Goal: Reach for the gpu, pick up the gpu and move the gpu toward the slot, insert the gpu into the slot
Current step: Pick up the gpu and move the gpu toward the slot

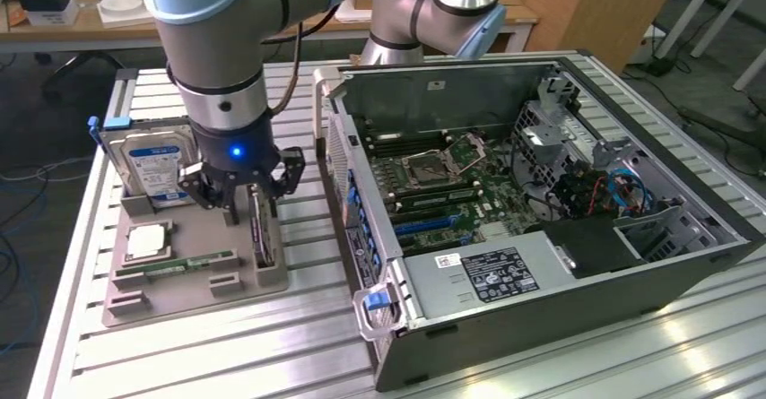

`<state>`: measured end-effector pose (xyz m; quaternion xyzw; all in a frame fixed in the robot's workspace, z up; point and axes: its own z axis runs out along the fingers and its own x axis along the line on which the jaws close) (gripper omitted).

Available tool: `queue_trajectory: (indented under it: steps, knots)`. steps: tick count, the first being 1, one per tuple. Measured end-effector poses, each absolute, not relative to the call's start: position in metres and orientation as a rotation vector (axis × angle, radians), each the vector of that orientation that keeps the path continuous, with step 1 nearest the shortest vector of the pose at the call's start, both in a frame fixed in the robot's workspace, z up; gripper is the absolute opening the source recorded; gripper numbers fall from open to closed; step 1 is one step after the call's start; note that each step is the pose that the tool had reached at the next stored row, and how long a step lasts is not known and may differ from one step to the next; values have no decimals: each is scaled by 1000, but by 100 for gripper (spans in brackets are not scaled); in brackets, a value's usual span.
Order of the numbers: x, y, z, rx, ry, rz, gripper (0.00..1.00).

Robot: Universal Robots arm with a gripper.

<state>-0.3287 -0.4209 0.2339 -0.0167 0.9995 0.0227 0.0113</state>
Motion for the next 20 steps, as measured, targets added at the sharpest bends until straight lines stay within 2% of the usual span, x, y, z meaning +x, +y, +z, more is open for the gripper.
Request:
queue_trajectory:
  steps: [17,18,19,20]
  knots:
    - [-328,-418,225,-52,3118,71,53]
    - [-328,-418,225,-52,3118,71,52]
    - [-328,-418,225,-52,3118,71,45]
    - [-328,-418,225,-52,3118,71,45]
